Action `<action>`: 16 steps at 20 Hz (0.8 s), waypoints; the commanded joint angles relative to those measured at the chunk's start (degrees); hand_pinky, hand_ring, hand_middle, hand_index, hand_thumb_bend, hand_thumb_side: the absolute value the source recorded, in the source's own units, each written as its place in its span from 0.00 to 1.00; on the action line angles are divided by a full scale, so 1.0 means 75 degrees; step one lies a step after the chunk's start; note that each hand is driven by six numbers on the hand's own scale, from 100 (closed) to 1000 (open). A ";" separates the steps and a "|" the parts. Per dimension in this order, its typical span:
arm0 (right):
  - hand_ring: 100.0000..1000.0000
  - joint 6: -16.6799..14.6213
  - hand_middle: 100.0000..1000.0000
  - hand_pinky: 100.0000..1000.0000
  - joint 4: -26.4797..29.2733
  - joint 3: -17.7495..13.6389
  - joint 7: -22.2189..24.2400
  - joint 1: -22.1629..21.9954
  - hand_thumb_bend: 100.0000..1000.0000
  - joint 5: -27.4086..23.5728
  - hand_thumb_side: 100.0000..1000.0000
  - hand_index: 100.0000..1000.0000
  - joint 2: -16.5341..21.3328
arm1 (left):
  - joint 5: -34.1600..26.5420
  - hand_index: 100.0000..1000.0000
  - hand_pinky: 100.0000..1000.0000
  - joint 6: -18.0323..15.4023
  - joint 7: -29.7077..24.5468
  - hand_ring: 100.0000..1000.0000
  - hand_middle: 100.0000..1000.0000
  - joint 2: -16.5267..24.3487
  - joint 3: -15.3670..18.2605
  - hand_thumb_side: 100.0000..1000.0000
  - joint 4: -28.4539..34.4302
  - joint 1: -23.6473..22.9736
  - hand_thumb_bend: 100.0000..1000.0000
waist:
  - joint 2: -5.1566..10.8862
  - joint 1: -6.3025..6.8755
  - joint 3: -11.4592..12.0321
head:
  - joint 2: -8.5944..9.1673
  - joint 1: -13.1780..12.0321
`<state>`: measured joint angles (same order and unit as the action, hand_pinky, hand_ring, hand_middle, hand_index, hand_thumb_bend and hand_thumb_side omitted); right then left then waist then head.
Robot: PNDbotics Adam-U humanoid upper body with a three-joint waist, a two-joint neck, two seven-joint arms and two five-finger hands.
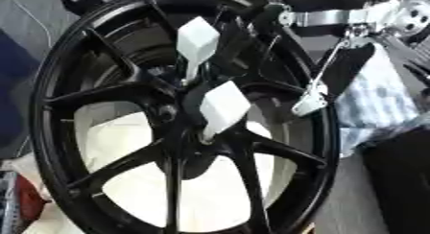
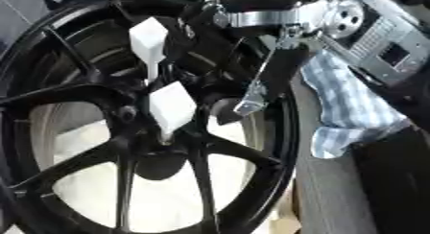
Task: Pull the pin out of the wheel hub.
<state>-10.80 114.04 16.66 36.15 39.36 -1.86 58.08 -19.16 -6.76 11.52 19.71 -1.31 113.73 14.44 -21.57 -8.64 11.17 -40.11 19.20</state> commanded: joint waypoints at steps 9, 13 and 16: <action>0.77 0.0271 0.80 0.73 0.0073 0.0085 0.0765 0.0495 0.51 0.0263 0.15 0.80 -0.0364 | 0.0020 0.82 0.76 0.0045 0.0292 0.93 0.69 0.0067 0.0175 0.75 0.0115 -0.0197 0.00 | 0.0370 0.0116 -0.0301 | 0.0084 -0.0134; 0.76 0.0515 0.79 0.72 0.0073 0.0064 0.1105 0.0720 0.48 0.0159 0.15 0.79 -0.0859 | 0.0035 0.82 0.76 0.0087 0.0474 0.93 0.69 0.0045 0.0244 0.75 0.0115 -0.0362 0.00 | 0.0501 0.0185 -0.0571 | -0.0040 -0.0308; 0.76 0.0729 0.79 0.72 0.0073 0.0052 0.1357 0.0879 0.47 0.0123 0.15 0.79 -0.1175 | 0.0045 0.82 0.76 0.0112 0.0569 0.93 0.69 0.0029 0.0288 0.75 0.0115 -0.0481 0.00 | 0.0602 0.0237 -0.0766 | -0.0100 -0.0449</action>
<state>-5.80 114.04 17.83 45.53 45.01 -0.46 49.09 -18.94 -5.94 15.32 19.61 0.26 113.73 10.72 -18.50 -7.28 5.28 -40.69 16.27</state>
